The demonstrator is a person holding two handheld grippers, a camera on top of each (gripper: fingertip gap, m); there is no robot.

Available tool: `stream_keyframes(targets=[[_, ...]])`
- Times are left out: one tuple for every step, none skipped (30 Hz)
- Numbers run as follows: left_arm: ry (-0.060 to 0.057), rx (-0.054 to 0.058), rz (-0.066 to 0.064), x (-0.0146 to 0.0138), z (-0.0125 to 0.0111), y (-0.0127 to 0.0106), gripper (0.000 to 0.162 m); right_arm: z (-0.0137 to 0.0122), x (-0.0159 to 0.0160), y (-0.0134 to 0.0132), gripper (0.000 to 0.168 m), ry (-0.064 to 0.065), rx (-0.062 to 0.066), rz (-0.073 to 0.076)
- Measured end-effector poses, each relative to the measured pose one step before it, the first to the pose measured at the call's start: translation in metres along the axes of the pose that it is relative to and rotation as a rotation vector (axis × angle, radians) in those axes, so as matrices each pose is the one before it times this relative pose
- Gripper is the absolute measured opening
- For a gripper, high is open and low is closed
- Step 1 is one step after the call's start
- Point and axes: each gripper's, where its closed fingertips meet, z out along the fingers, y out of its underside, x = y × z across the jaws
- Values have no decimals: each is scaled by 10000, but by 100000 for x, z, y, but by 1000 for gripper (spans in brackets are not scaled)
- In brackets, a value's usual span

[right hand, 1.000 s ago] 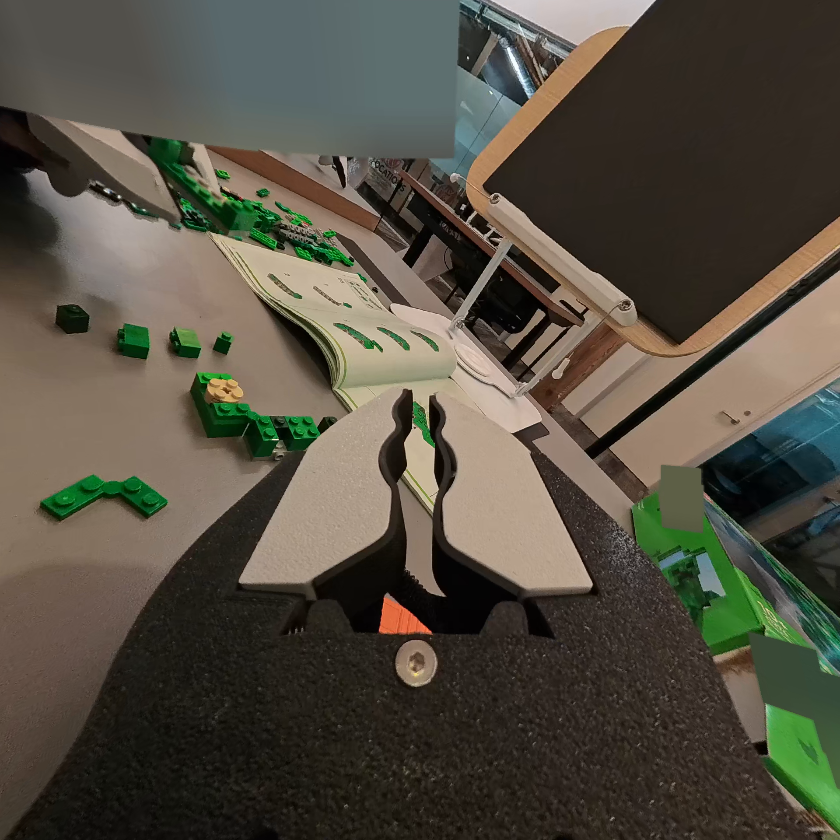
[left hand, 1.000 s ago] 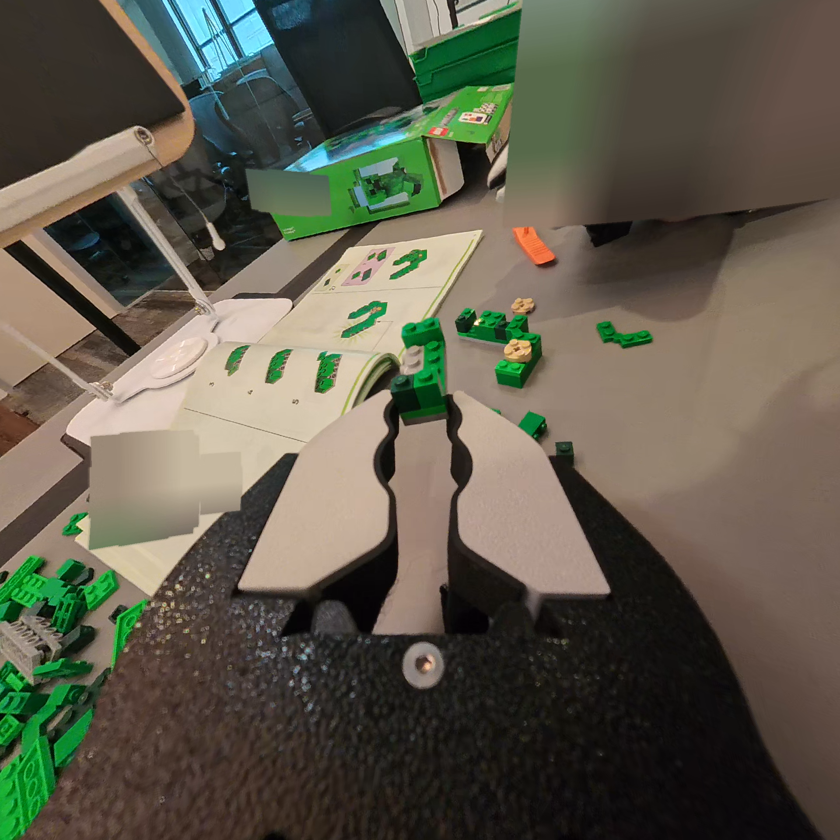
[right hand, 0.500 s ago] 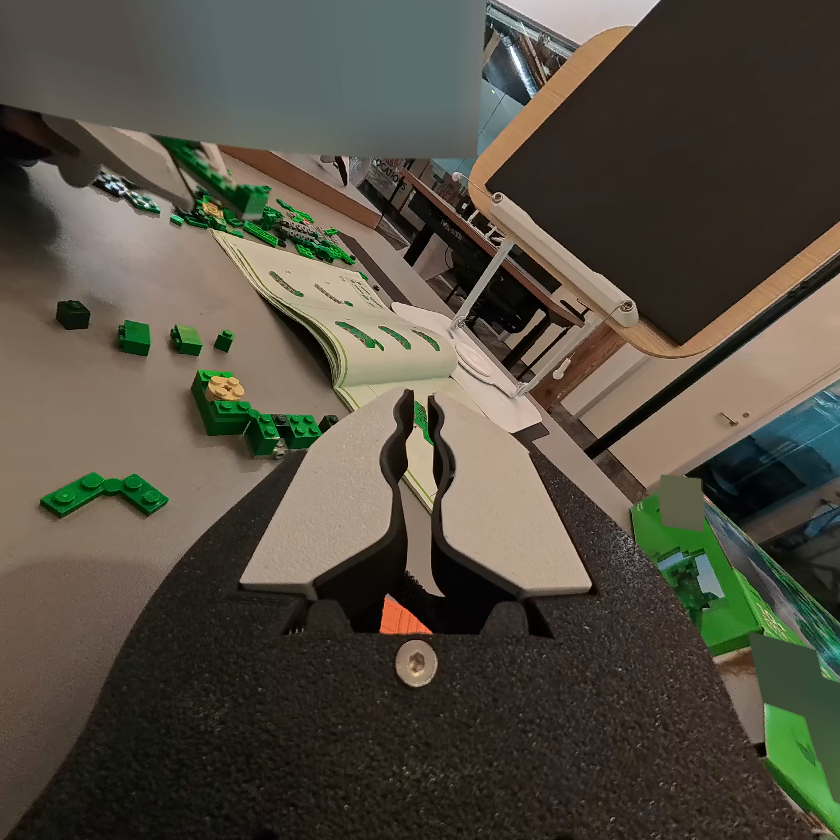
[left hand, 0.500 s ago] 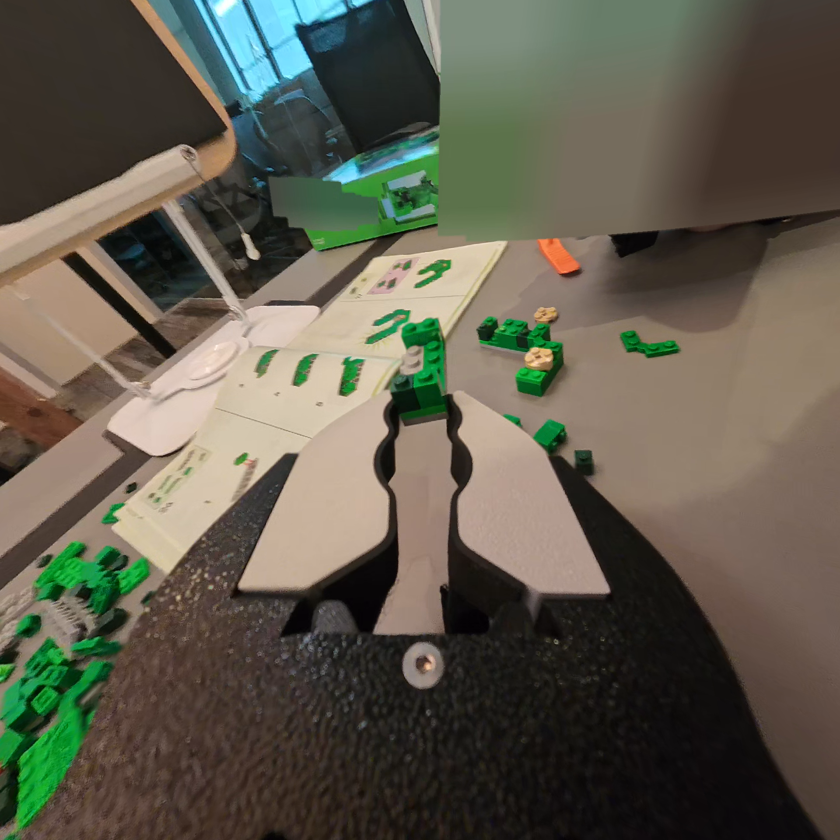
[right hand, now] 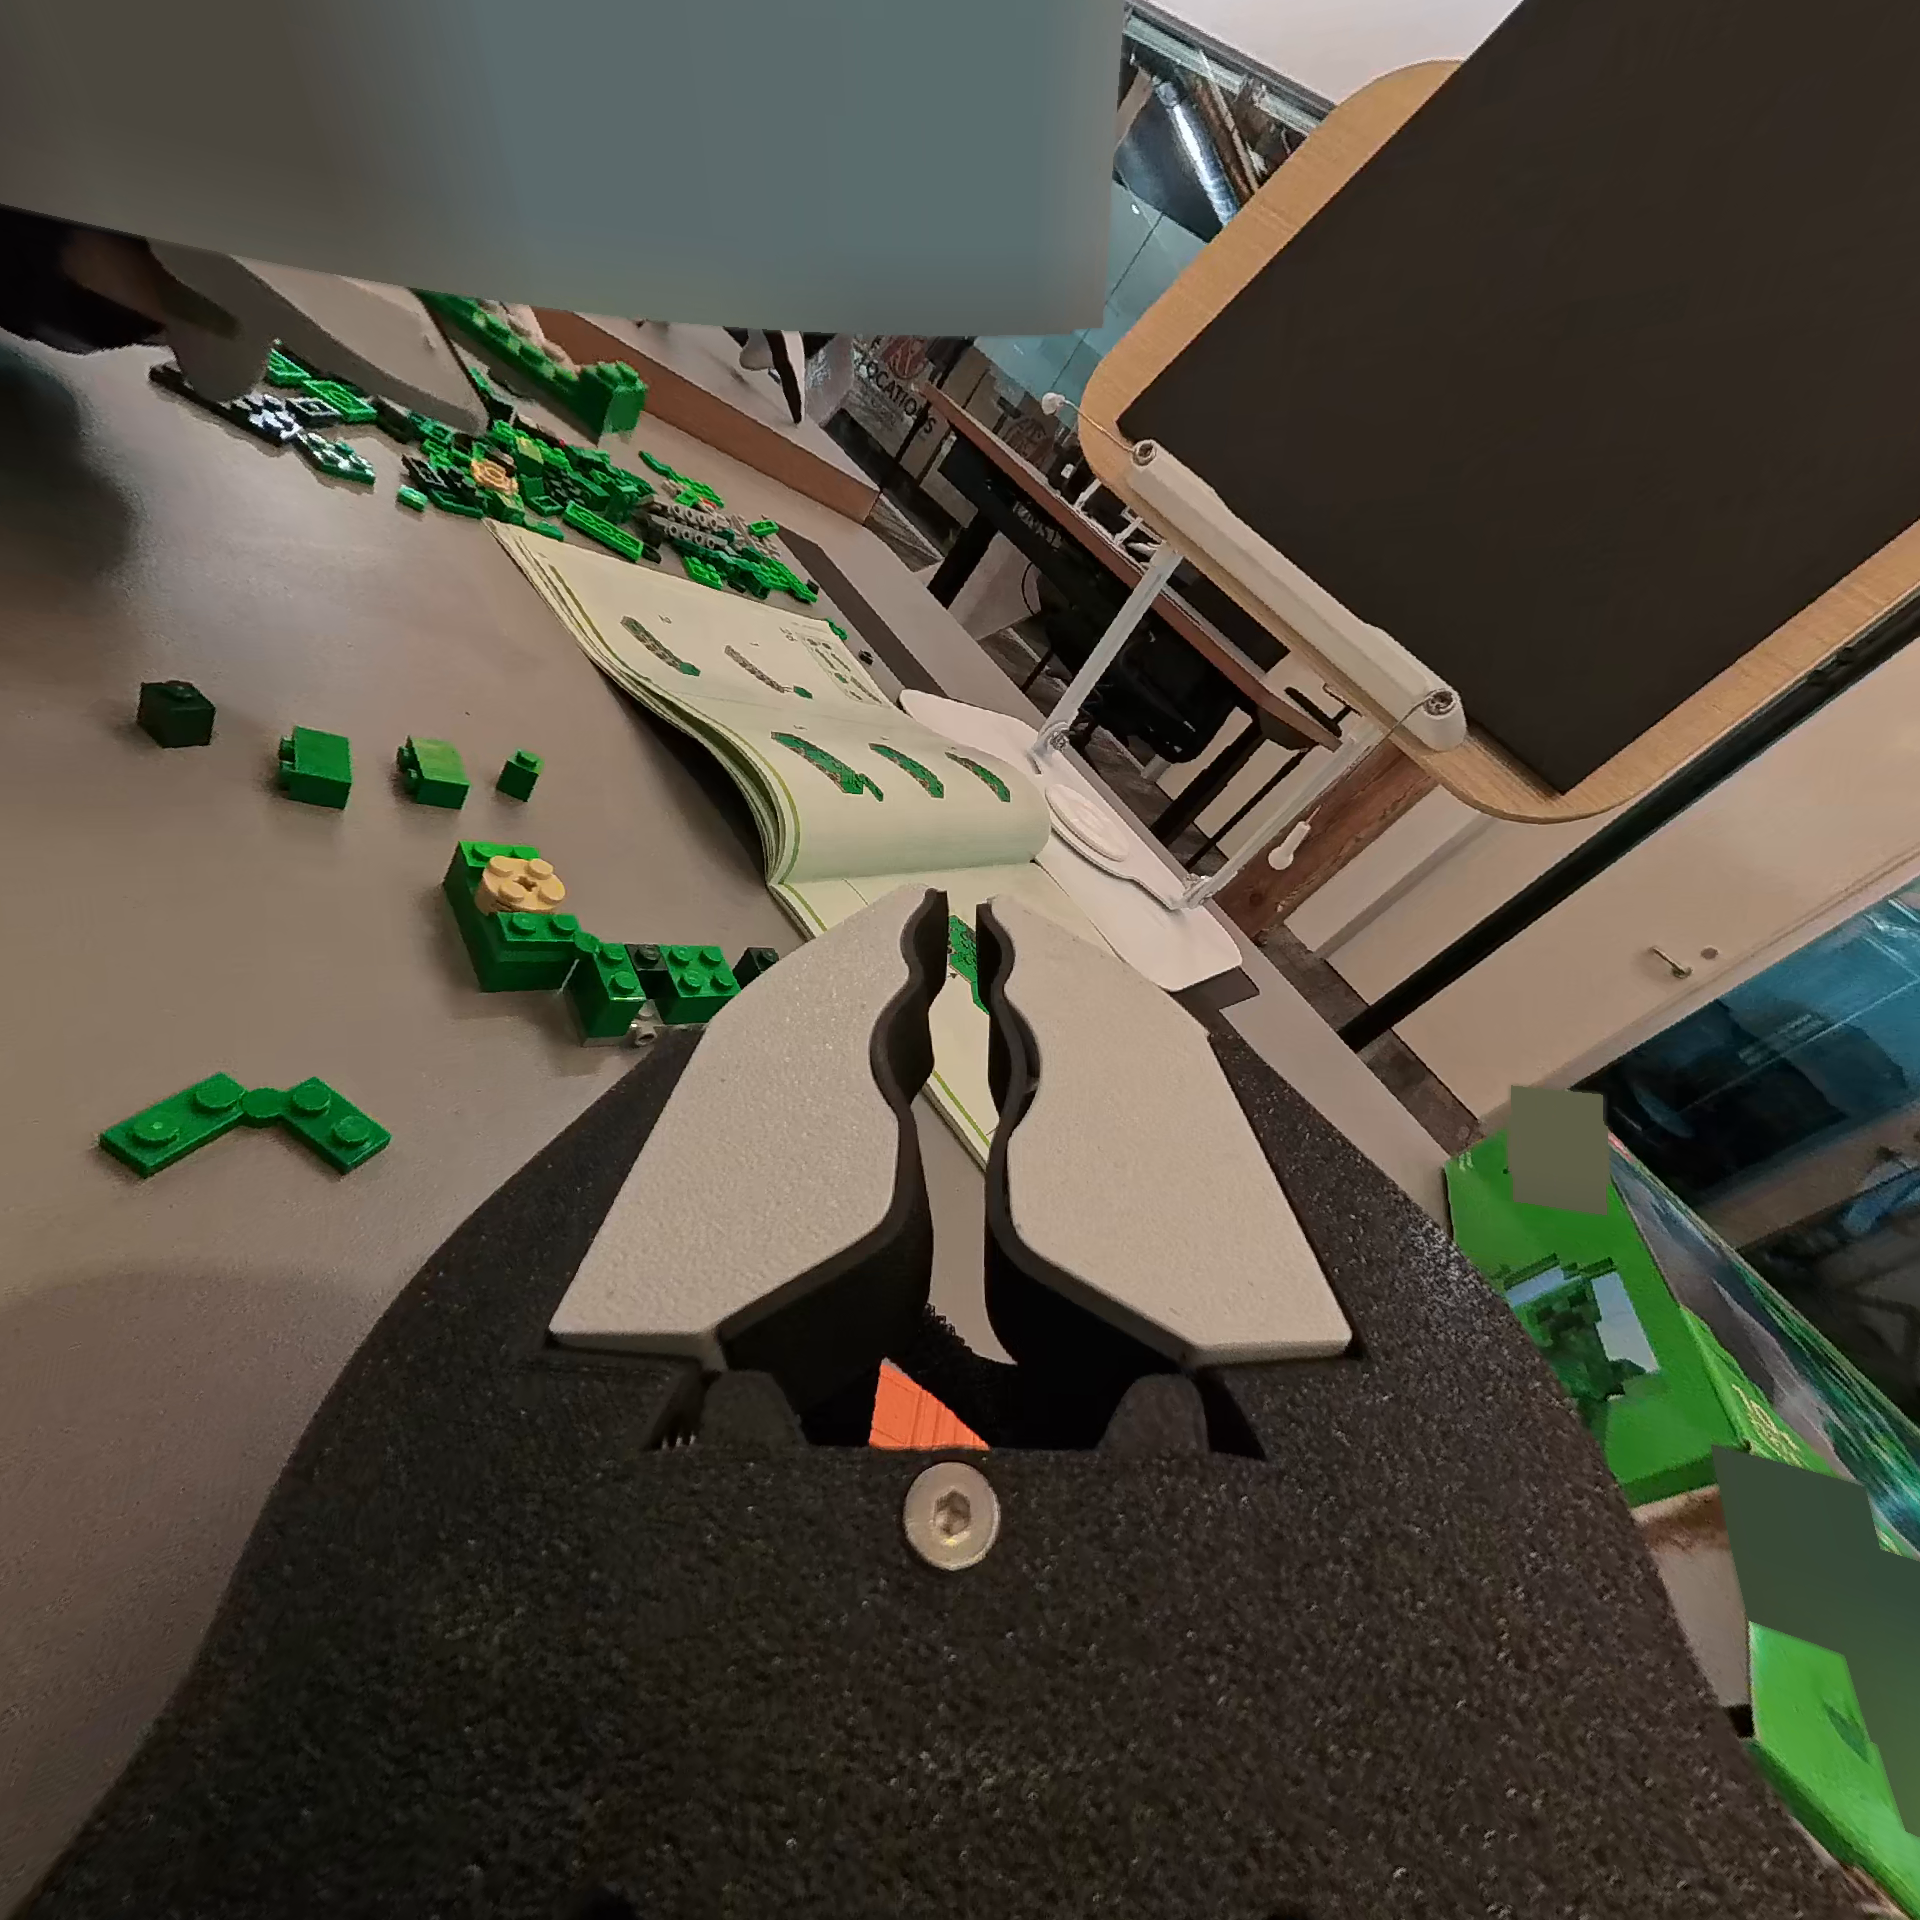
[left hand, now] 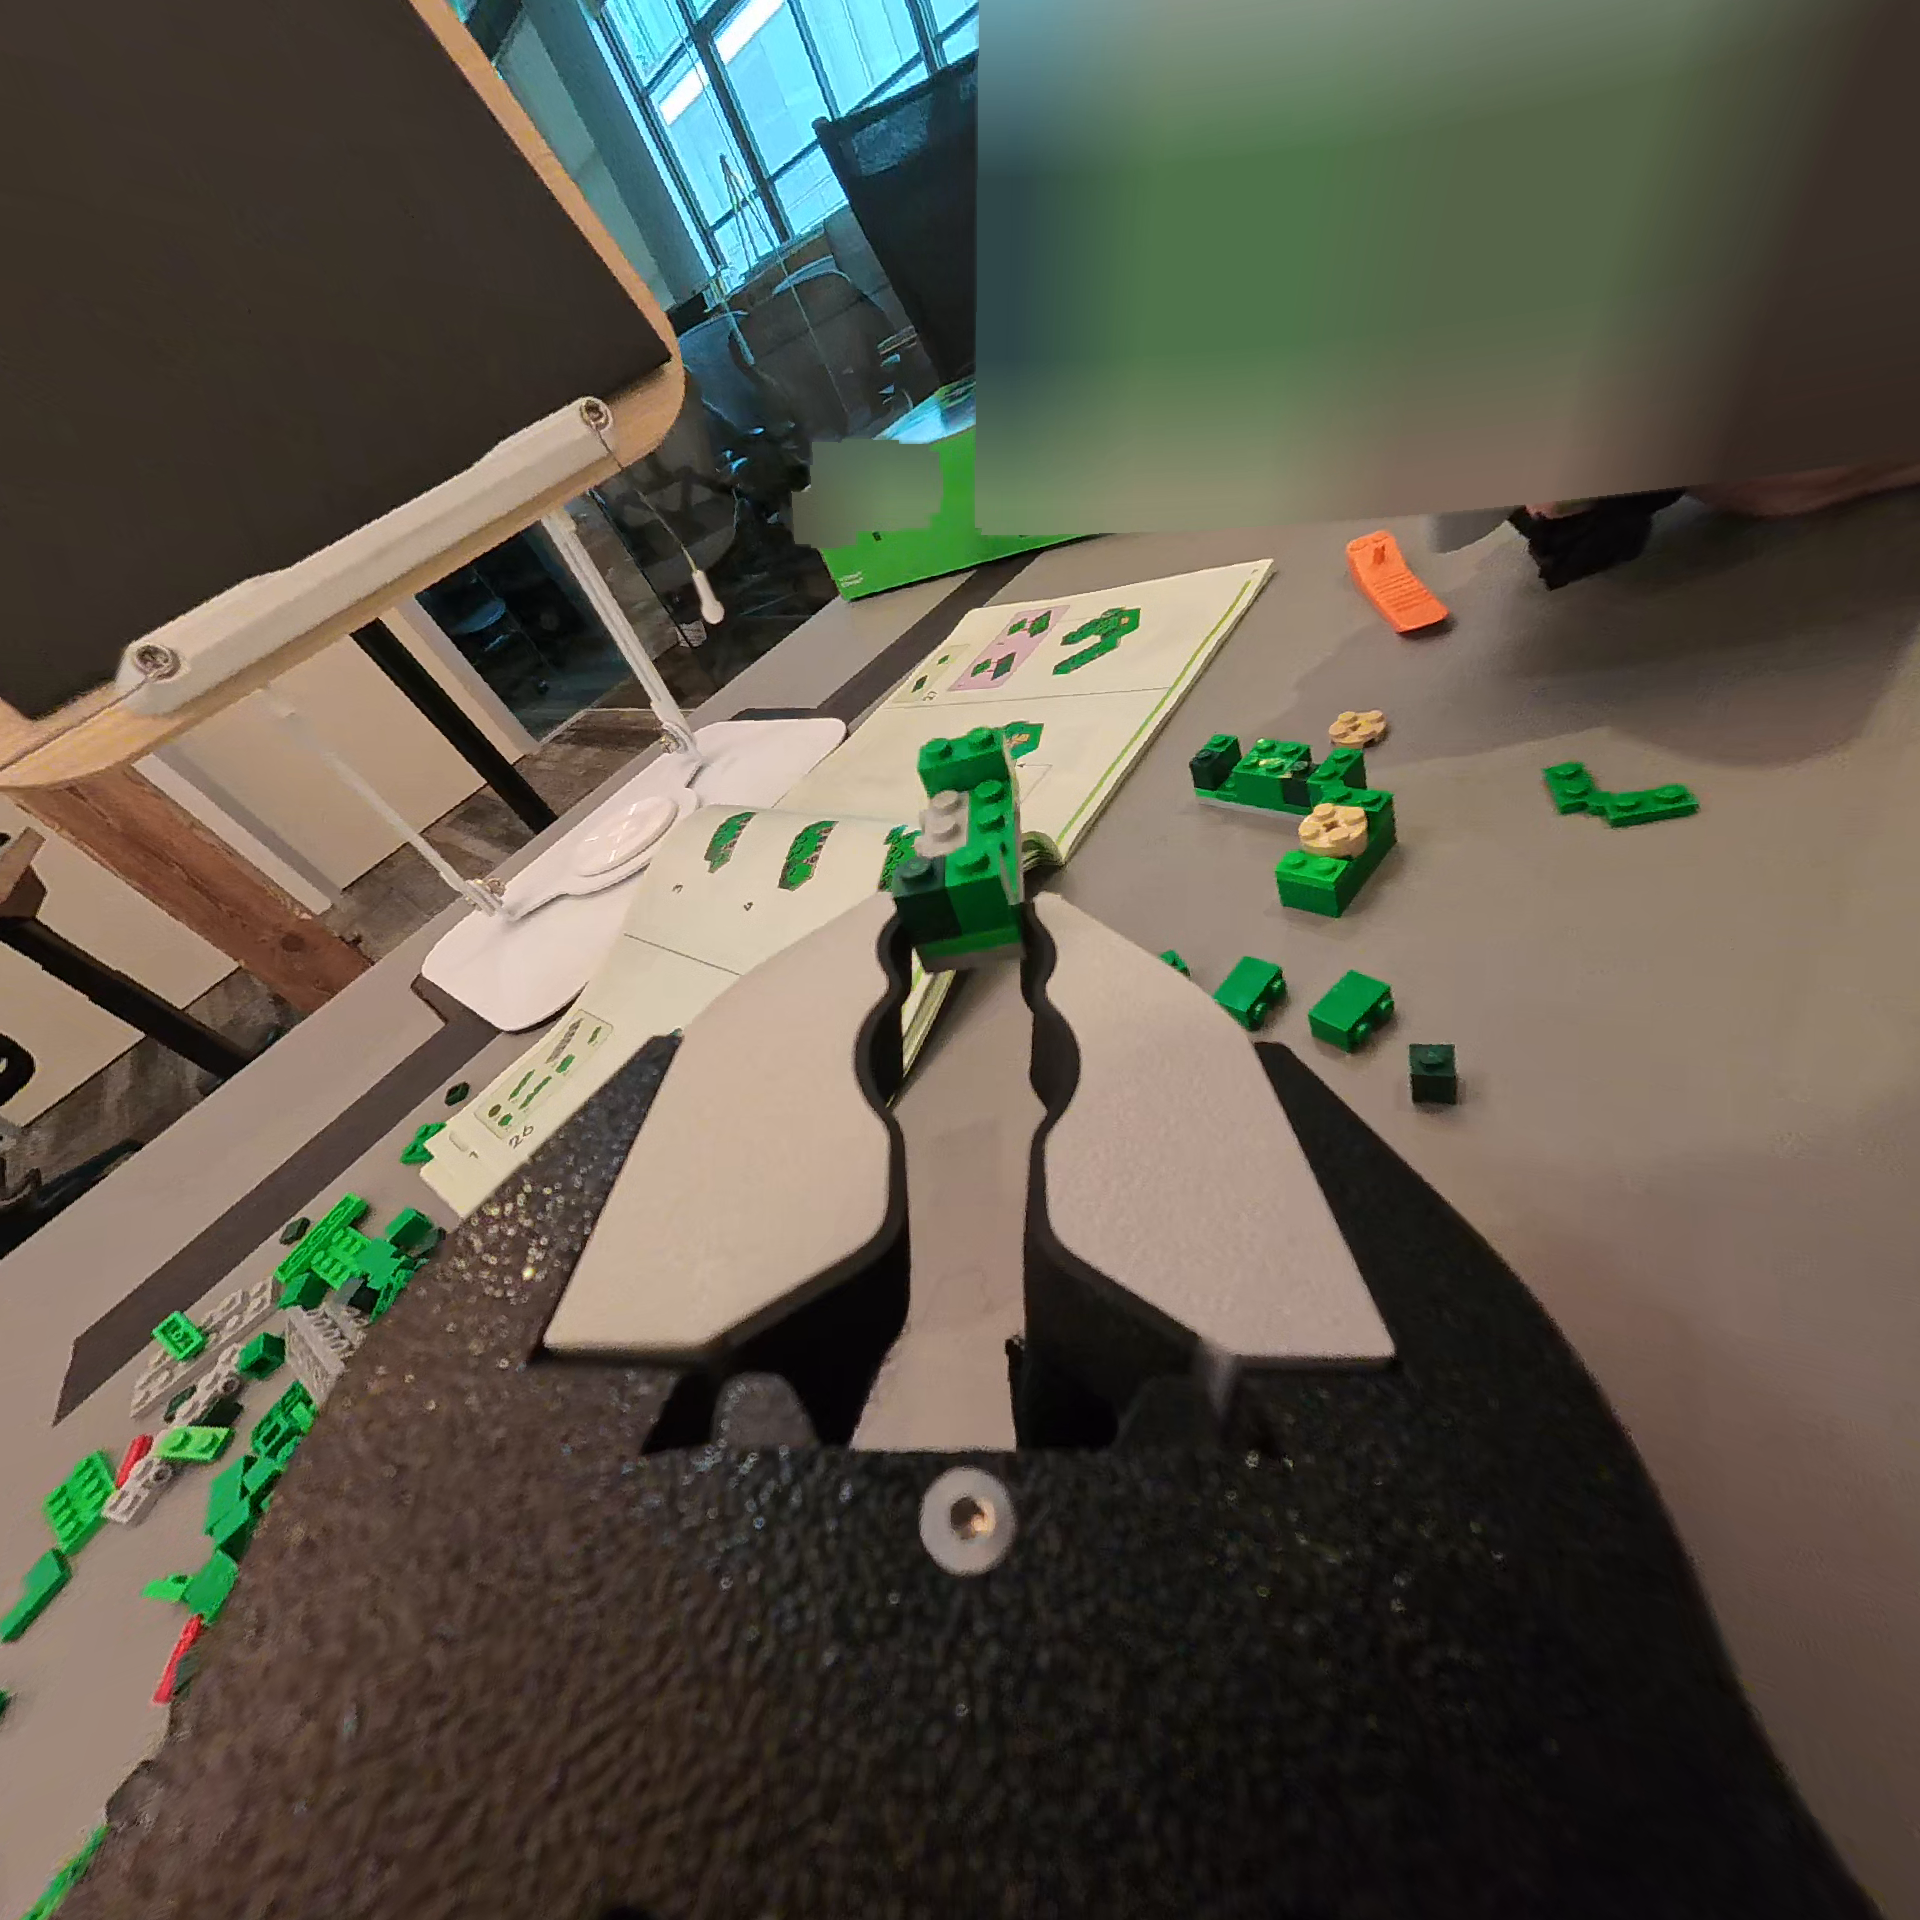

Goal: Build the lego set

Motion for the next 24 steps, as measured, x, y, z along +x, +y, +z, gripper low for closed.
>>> stream_keyframes(targets=[[-7, 4, -14, -19, 2, 4, 19, -1, -27, 10, 5, -12, -8, -7], [5, -9, 9, 15, 13, 14, 19, 4, -31, 6, 5, -17, -13, -8], [15, -23, 15, 29, 40, 35, 19, -10, -68, 22, 5, -32, -20, -19], [26, -28, 18, 57, 46, 33, 19, -19, -124, 4, 5, -72, -42, -53], [21, -28, 25, 45, 46, 33, 19, -39, -131, -100, 5, -86, -63, -127], [10, -19, 31, 36, 35, 19, 19, -62, -168, -277, 4, -102, -63, -199], [-3, -9, 28, 16, 5, 3, 19, 30, -444, -304, 3, -289, -121, -160], [-12, 11, 23, -2, -9, -25, 19, 180, -665, -180, 3, -451, -283, 5], [-8, 19, 20, 7, -14, -45, 19, 313, -769, -110, 5, -529, -345, 182], [9, 11, 16, 26, -12, -12, 19, 373, -879, -246, 7, -603, -223, 295], [30, 4, 12, 56, -5, -15, 19, 361, -914, -349, 9, -590, -147, 390], [45, 8, 17, 71, 8, -11, 19, 339, -909, -433, 11, -526, -87, 390], [56, 15, 17, 95, -4, -22, 19, 308, -872, -397, 13, -465, -95, 273], [64, 15, 10, 109, 5, -11, 19, 249, -714, -319, 14, -314, -141, 166], [54, 19, 9, 86, -8, -31, 19, 183, -542, -282, 15, -185, -121, 84], [54, 38, 18, 102, -15, -63, 19, 129, -480, -270, 15, -148, -108, 57], [48, 37, 23, 92, -16, -61, 19, 116, -404, -222, 15, -126, -112, 78], [33, 18, 23, 62, -1, -26, 19, 105, -270, -172, 16, -61, -107, 90], [14, 13, 16, 28, -1, -14, 19, 97, -149, -126, 17, -7, -106, 41], [1, 16, 5, -1, 2, -31, 19, 75, -86, -98, 17, 8, -90, -77], [-10, 24, -1, -14, -7, -37, 19, 50, 39, -106, 16, 62, -64, -168], [-19, 29, -4, -37, -23, -46, 19, 51, 119, -52, 15, 72, -78, -190], [-30, 30, -6, -44, -8, -41, 19, 49, 154, 0, 14, 31, -115, -140], [-26, 17, -6, -41, 6, -27, 19, 57, 152, -14, 14, -16, -88, -76]])
